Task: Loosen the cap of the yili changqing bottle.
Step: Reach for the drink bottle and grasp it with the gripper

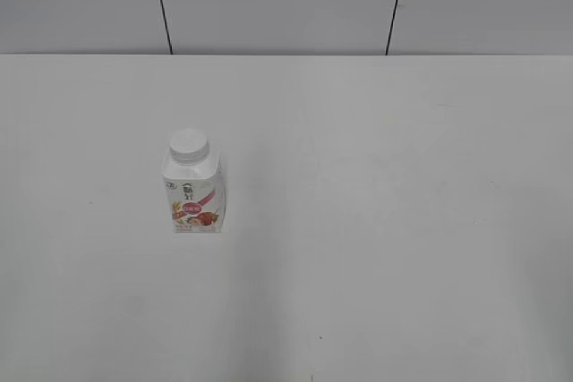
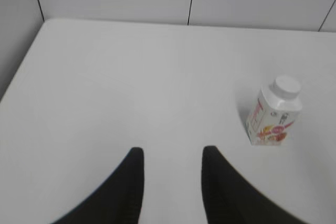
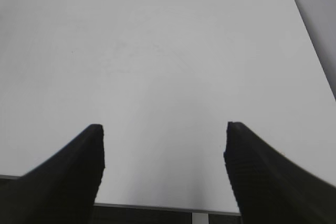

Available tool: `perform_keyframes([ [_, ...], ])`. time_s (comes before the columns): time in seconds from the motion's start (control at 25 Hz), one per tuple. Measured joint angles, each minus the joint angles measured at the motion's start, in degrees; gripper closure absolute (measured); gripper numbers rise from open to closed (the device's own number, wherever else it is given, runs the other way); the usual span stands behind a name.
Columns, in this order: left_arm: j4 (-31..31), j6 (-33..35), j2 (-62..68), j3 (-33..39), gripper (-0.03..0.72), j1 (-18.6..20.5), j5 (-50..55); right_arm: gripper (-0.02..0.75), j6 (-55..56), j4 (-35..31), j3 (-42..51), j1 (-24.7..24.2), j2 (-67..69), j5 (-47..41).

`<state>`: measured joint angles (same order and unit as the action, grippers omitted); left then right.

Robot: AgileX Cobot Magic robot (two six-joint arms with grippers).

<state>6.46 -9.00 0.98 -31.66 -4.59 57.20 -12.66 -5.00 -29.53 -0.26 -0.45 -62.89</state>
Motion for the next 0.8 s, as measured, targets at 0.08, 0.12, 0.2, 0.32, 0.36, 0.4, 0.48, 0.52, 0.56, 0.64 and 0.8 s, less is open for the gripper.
perform_keyframes([
  [0.08,0.26,2.54,2.63,-1.31,0.449,0.0,-3.79,0.172,0.0,0.0,0.0,0.0,0.0,0.0],
  [0.12,0.26,3.63,4.54,-1.89,0.449,0.0,-5.52,0.172,0.0,0.0,0.0,0.0,0.0,0.0],
  [0.2,0.33,5.43,8.55,-2.46,0.449,0.0,-9.77,0.172,0.0,0.0,0.0,0.0,0.0,0.0],
  [0.32,0.33,6.58,15.3,-2.46,0.449,0.0,-16.87,0.172,0.0,0.0,0.0,0.0,0.0,0.0],
  [0.36,0.33,7.0,17.68,-2.46,0.449,0.0,-20.07,0.172,0.0,0.0,0.0,0.0,0.0,0.0],
  [0.4,0.33,7.55,20.15,-2.46,0.449,0.0,-23.53,0.172,0.0,0.0,0.0,0.0,0.0,0.0],
  [0.48,0.34,8.4,24.84,-2.46,0.449,0.0,-30.4,0.172,0.0,0.0,0.0,0.0,0.0,0.0],
  [0.52,0.34,8.58,27.5,-2.46,0.449,0.0,-34.16,0.172,0.0,0.0,0.0,0.0,0.0,0.0],
  [0.56,0.34,9.0,30.29,-2.41,0.449,0.0,-37.25,0.172,0.0,0.0,0.0,0.0,0.0,0.0],
  [0.64,0.34,9.0,35.35,-2.28,0.449,0.0,-43.97,0.172,0.0,0.0,0.0,0.0,0.0,0.0],
  [0.8,-0.15,9.0,44.78,0.13,0.449,0.0,-58.25,0.172,0.0,0.0,0.0,0.0,0.0,0.0],
])
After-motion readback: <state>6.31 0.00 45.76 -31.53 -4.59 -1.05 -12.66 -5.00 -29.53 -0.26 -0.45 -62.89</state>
